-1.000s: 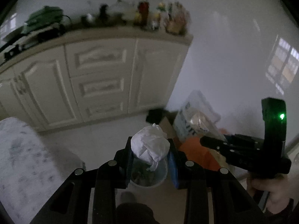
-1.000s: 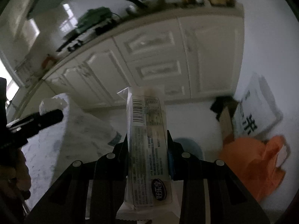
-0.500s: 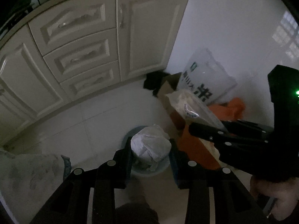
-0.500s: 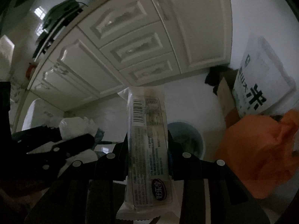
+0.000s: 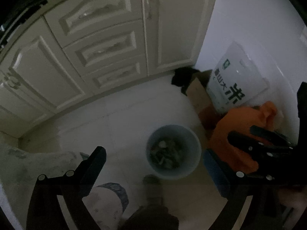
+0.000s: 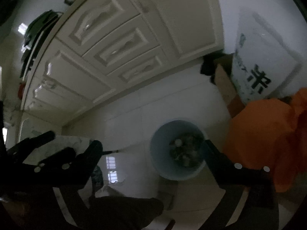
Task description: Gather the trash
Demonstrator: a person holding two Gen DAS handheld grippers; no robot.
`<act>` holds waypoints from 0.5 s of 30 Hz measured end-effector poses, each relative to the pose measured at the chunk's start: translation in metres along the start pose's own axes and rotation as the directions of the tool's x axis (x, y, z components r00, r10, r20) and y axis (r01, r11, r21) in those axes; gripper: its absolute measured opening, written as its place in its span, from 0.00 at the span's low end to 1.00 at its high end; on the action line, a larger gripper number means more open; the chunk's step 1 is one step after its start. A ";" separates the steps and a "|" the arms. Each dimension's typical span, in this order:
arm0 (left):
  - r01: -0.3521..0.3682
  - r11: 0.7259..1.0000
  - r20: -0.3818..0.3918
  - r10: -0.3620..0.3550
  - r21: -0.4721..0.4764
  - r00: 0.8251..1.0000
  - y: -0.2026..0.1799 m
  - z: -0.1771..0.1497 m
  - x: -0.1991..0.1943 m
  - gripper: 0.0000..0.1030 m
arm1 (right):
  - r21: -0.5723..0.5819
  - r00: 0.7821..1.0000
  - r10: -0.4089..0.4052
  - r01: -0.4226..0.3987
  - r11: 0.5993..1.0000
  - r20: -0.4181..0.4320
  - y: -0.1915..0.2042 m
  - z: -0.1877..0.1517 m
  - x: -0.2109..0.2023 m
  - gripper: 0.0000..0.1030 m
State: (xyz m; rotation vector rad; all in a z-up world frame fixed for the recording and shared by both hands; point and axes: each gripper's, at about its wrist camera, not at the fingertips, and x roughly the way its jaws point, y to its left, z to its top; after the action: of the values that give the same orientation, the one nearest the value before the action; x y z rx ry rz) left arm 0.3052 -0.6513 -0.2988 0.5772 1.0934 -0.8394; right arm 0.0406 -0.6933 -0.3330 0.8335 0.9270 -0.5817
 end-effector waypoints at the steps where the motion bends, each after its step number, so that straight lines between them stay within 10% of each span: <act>1: -0.007 1.000 0.011 0.007 -0.002 1.000 0.002 -0.008 -0.011 0.97 | 0.005 1.000 -0.009 0.009 1.000 0.004 0.000 0.000 -0.003 1.00; 10: -0.015 0.999 0.180 0.022 -0.040 0.983 0.007 -0.064 -0.115 0.97 | 0.003 0.997 -0.012 0.012 1.000 0.075 0.029 -0.009 -0.057 1.00; 15: -0.018 0.994 0.336 0.053 -0.106 0.940 0.025 -0.115 -0.201 0.99 | -0.073 0.986 0.050 -0.039 0.997 0.158 0.078 -0.024 -0.113 1.00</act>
State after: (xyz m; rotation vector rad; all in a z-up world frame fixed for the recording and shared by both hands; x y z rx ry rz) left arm 0.2218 -0.4892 -0.1536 0.3489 0.8023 -0.8113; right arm 0.0330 -0.6203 -0.2144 0.7325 0.7755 -0.5658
